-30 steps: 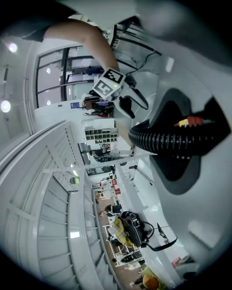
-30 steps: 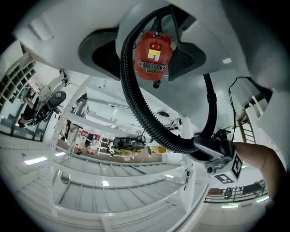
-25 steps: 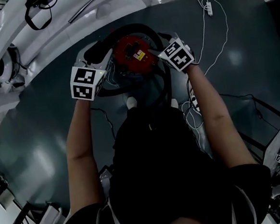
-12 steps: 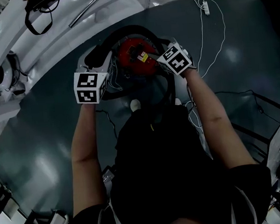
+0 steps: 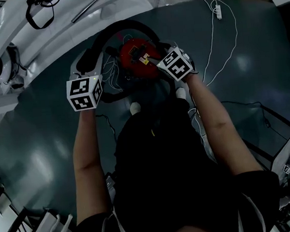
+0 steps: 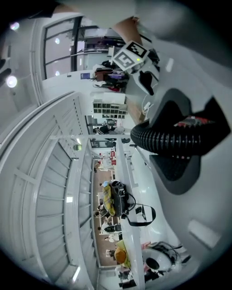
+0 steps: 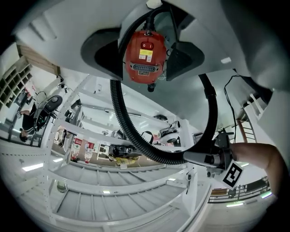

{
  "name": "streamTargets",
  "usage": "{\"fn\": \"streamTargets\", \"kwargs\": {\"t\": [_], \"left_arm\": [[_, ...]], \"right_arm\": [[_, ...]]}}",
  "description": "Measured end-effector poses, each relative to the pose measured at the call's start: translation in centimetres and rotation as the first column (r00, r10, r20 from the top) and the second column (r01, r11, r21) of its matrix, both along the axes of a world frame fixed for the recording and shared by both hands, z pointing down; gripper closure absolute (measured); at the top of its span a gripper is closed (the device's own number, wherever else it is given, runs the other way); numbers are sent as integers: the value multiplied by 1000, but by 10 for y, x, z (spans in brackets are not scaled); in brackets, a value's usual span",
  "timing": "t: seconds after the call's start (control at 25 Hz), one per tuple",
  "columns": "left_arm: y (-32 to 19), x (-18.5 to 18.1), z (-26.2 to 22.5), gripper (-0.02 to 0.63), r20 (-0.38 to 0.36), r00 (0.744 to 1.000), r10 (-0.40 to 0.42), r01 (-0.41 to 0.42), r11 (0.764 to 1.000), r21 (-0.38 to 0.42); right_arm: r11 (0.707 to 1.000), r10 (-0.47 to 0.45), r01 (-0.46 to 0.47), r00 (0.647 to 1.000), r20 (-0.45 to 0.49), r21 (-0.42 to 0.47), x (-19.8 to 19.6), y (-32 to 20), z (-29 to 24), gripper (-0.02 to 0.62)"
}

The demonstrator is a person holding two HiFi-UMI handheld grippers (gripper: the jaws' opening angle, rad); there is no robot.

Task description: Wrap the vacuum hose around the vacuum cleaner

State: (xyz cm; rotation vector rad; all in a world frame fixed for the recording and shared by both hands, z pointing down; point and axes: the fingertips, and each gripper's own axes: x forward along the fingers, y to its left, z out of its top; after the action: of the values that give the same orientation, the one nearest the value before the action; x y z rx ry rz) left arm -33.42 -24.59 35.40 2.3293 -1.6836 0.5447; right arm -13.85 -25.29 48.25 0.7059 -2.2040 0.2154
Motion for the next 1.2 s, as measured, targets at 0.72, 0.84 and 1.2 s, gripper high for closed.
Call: {"fn": "streamTargets", "kwargs": {"t": [0.72,0.84,1.2], "left_arm": [[45,32,-25,422,30,999,-44,42,997,58],[43,34,-31,422,41,999,3,-5,999,53],[48,27,-30,422,35,997,68,-69,997,22]], "right_arm": [[997,-75,75,997,26,24,-13,-67,11,276],[994,-95,93,995,35,65,-34,-78,5,265],[951,-193,194,981,-29,239,-75,-94,-20,418]]}}
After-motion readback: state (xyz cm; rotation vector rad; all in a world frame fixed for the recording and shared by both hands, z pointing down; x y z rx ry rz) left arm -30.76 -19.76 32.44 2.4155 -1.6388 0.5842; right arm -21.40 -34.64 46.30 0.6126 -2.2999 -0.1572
